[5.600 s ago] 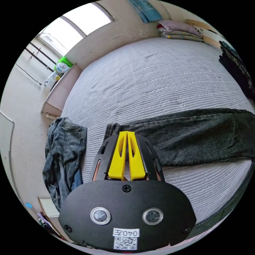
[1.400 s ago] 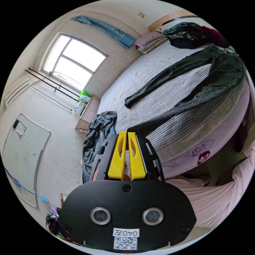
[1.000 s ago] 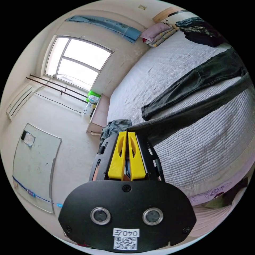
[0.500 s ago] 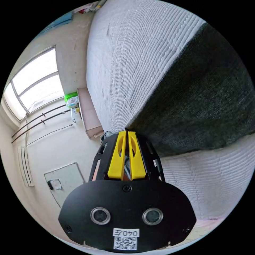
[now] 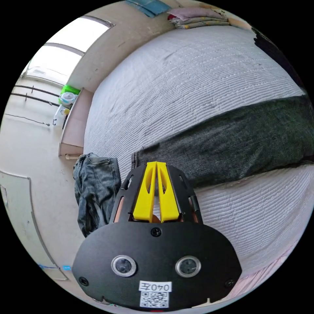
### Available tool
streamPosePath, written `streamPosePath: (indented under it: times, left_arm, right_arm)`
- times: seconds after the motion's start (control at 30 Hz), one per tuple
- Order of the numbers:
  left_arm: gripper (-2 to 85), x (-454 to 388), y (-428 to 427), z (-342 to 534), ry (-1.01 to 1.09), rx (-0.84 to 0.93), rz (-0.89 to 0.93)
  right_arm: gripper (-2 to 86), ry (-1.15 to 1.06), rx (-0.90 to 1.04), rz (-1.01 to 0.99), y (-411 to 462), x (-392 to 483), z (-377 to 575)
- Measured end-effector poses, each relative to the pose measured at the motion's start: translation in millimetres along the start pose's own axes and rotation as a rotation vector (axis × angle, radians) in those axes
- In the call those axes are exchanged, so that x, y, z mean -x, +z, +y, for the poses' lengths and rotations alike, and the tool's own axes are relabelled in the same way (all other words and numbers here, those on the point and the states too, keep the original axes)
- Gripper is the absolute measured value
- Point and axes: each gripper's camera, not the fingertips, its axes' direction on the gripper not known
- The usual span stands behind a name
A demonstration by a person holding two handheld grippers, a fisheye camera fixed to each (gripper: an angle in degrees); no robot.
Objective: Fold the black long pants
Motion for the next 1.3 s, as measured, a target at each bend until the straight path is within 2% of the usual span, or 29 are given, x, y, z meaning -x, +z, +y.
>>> streamPosePath:
  times: [0.07,0.1,0.23,0.27,0.33,0.4,0.57,0.7,0.83,1.0,1.07,1.13,1.2,1.3]
  left_arm:
    - [-0.9,-22.7,31.6,-1.8,0.023,0.036,-0.003]
    - [-0.9,-31.4,56.7,-6.8,0.021,0.057,-0.017]
    - [-0.9,-27.6,104.1,-27.6,0.065,0.123,0.003]
    - [-0.9,-8.8,106.8,-30.0,0.018,0.124,0.065]
    - [-0.9,31.3,94.8,-11.2,-0.149,0.003,0.146]
    - [-0.9,78.0,87.8,42.8,-0.324,-0.149,0.290]
    - [-0.9,113.5,146.9,138.5,-0.511,-0.142,0.441]
    - [-0.9,100.1,204.8,154.8,-0.542,-0.131,0.442]
    - [-0.9,87.1,254.9,133.2,-0.514,-0.108,0.382]
    - [-0.9,72.8,332.8,114.6,-0.409,-0.047,0.332]
    - [-0.9,82.8,340.6,131.0,-0.516,-0.080,0.393]
    - [-0.8,94.1,340.8,172.1,-0.678,-0.205,0.499]
    - [-0.8,94.6,353.0,239.8,-0.876,-0.352,0.688]
    - [-0.2,73.3,386.6,287.0,-0.980,-0.353,0.806]
  right_arm:
    - [-0.9,-0.029,0.114,0.186,35.9,19.8,1.5]
    - [-0.9,-0.050,0.139,0.212,46.5,22.9,2.5]
    - [-1.0,0.030,0.183,0.150,63.0,25.4,-5.4]
    - [-1.0,0.019,0.183,0.147,58.2,30.4,-7.3]
    - [-1.0,-0.051,0.149,0.201,40.7,50.1,-2.7]
    - [-1.0,-0.177,0.074,0.218,17.8,80.0,12.7]
    - [-1.0,-0.355,-0.051,0.115,-10.2,156.0,53.3]
    - [-1.0,-0.324,-0.027,0.104,13.9,179.8,50.2]
    - [-1.0,-0.264,0.108,0.241,54.9,176.6,48.9]
    - [-1.0,-0.239,0.127,0.185,65.9,167.3,45.9]
    - [-1.0,-0.206,0.136,0.147,66.7,160.4,42.9]
    - [-1.0,-0.203,0.130,0.130,66.6,156.3,43.7]
    - [-1.0,-0.200,0.126,0.121,66.8,153.0,44.6]
    - [-1.0,-0.203,0.128,0.131,68.1,150.3,45.1]
